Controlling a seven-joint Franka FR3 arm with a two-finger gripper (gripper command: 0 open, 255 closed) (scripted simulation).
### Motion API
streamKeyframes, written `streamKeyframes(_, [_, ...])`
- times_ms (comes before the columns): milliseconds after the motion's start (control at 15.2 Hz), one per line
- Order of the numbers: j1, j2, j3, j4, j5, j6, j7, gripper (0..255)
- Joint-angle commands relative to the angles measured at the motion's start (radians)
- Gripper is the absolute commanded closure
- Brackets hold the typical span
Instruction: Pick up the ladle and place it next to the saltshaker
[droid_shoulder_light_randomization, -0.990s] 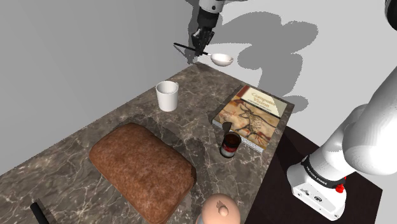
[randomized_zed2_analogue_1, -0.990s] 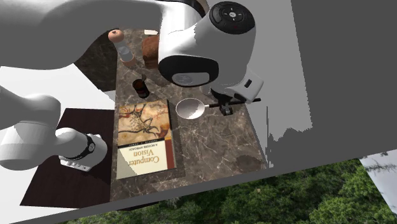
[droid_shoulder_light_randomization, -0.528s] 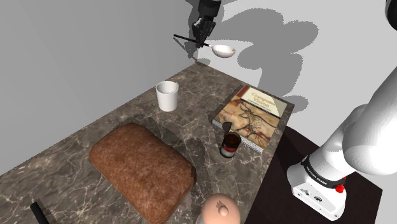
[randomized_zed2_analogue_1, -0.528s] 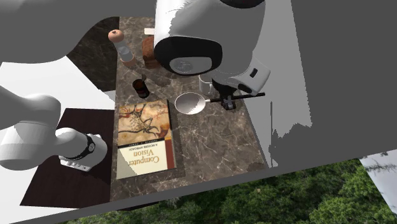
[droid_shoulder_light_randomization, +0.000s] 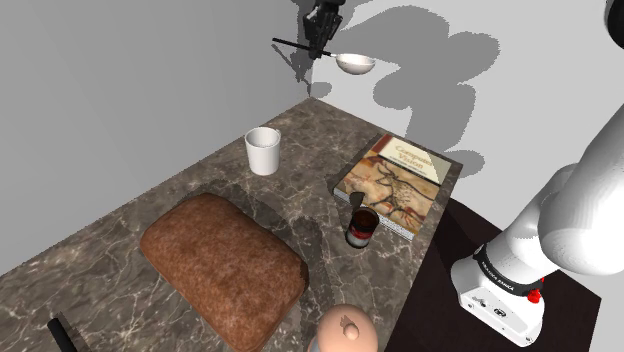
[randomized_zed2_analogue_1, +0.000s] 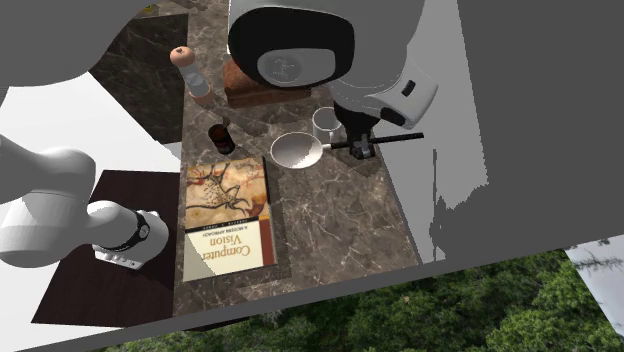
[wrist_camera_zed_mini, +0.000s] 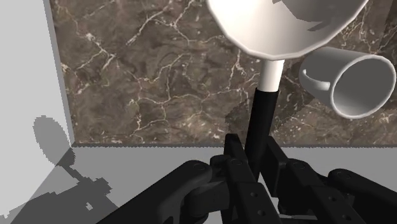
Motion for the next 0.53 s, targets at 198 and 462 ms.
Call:
streamKeyframes(198, [0.024, -0.03, 0.016, -0.008, -0.007, -0.019, 0.042, 255])
streamKeyframes(462, [0.07, -0.098, 0.054, -0.097, -0.018, 0.01, 0.126, 255])
